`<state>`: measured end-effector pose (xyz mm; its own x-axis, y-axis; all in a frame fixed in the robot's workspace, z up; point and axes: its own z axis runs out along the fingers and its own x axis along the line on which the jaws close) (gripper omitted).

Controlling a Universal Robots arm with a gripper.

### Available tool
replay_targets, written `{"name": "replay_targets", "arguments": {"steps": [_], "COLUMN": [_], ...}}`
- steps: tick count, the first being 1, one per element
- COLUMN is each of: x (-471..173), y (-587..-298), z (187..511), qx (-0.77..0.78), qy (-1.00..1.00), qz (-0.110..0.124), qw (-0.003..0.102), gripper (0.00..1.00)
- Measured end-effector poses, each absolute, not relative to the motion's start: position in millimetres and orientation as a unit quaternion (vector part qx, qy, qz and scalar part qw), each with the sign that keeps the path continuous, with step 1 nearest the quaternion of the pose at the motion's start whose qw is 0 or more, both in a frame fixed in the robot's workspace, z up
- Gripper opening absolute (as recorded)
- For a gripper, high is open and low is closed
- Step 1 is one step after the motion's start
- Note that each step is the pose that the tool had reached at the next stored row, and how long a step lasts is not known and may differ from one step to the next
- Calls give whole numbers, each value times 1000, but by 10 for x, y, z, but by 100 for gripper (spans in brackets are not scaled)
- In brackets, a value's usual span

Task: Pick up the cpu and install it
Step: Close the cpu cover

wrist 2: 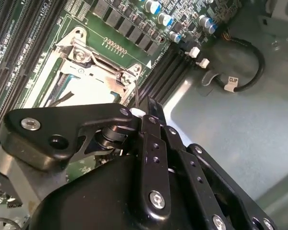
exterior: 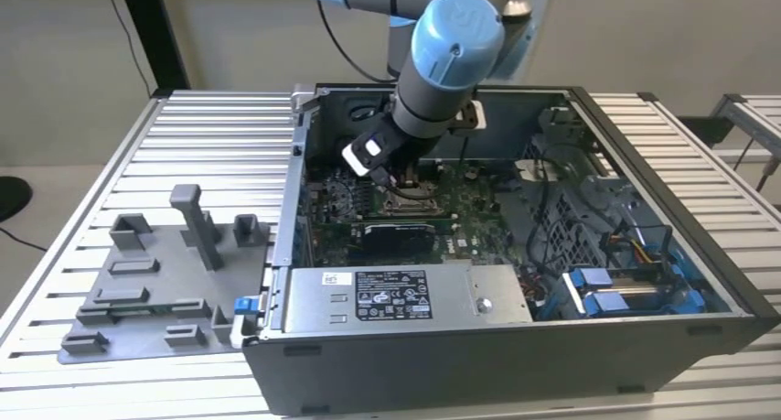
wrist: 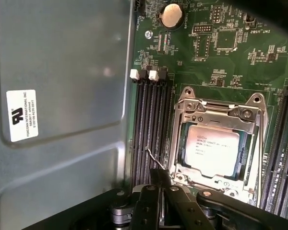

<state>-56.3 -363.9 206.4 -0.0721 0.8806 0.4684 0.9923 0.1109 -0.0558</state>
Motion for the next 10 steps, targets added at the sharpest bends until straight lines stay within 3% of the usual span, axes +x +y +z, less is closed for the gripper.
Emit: {"name": "replay_targets", "arguments": {"steps": [10], "x": [-474], "y": [-3569], "z": [1935], "qx": [-652], "qy": [-719], "qz": [-139], "qw": [197], "gripper": [0]}}
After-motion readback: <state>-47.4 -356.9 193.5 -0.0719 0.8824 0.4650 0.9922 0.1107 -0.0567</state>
